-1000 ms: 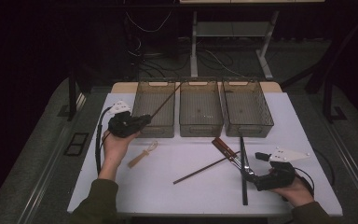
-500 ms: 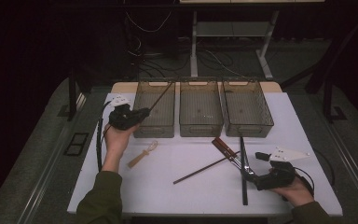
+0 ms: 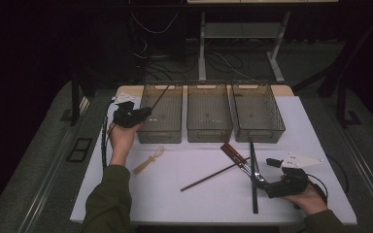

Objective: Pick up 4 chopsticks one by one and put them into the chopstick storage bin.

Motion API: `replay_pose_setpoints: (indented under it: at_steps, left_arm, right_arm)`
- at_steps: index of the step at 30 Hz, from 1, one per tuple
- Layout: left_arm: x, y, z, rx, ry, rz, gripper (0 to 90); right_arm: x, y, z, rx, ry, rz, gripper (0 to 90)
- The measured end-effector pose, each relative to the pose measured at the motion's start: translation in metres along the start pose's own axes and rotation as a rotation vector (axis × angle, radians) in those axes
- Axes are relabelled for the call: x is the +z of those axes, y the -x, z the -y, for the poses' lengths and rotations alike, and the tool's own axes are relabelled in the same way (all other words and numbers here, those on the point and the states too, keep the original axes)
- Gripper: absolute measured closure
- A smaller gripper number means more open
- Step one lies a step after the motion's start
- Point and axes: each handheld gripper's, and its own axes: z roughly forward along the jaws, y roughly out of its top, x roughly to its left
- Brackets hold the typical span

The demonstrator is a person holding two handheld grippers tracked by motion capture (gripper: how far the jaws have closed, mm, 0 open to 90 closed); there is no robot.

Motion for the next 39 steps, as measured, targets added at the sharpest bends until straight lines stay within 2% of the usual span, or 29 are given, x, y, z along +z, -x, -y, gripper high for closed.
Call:
replay_pose_setpoints:
  at_steps: [2,6,16,21,25,30,34,39]
  left_arm:
    - [0.003,-0.001,0.002,-0.008,-0.008,-0.002,83.8]
    - [0.006,-0.001,0.004,0.014,-0.046,-0.011,83.8]
    - [0.01,0.001,0.005,0.008,-0.075,-0.018,83.0]
    - [0.011,0.002,0.005,0.006,-0.069,-0.038,70.3]
    - [0.009,0.003,0.003,0.011,-0.063,-0.033,65.6]
    - [0.004,0.009,0.001,0.024,-0.056,0.003,59.6]
    - [-0.001,0.017,-0.002,0.049,-0.056,0.058,54.0]
    - [-0.01,0.028,-0.002,0.074,-0.029,0.128,48.6]
  right_arm:
    - [0.0,0.0,0.0,0.0,-0.001,0.001,4.0]
    - [0.0,0.0,0.0,-0.001,-0.002,0.0,4.0]
    - [0.0,0.0,0.0,-0.001,-0.002,-0.001,4.0]
    - [0.0,0.0,0.0,-0.001,-0.002,-0.002,4.0]
    - [0.0,0.001,0.0,-0.001,0.0,-0.001,4.0]
    - [0.0,0.0,0.0,-0.003,0.0,-0.003,4.0]
    - [0.0,0.001,0.0,-0.002,-0.002,-0.001,4.0]
    - [0.0,0.0,0.0,-0.001,0.001,-0.004,4.0]
